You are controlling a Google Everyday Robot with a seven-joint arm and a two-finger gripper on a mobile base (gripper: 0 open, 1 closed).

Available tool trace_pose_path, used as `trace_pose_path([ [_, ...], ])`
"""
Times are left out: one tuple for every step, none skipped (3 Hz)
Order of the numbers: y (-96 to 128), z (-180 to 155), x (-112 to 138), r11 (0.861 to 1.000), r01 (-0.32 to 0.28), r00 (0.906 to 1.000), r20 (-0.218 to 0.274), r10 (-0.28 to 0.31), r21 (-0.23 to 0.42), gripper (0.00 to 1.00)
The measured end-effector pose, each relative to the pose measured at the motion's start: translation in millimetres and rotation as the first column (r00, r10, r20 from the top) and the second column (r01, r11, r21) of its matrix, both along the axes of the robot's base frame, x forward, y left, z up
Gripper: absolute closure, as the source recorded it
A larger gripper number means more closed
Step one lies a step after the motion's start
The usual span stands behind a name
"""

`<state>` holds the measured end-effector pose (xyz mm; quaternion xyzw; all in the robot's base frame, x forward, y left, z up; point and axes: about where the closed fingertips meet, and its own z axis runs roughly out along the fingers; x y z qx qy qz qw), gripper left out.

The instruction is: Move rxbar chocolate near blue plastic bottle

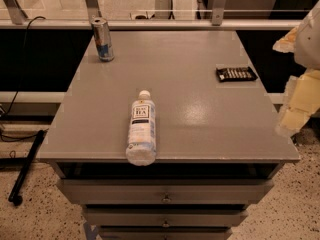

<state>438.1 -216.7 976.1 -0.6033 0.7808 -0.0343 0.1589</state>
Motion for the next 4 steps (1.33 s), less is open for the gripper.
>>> trace_pose_path([
  [0.0,0.0,0.0,1.0,0.0,1.0,0.0,0.0,0.0,0.0],
  [-3.5,-7.3,18.5,1.0,0.002,0.9999,0.011,-0.002,0.015,0.0],
  [-14.8,-24.1,62.9,0.995,0.036,0.9986,0.035,-0.04,0.098,0.0],
  [-24.7,-44.7,115.9,0.978,0.069,0.9946,0.062,-0.082,0.199,0.0],
])
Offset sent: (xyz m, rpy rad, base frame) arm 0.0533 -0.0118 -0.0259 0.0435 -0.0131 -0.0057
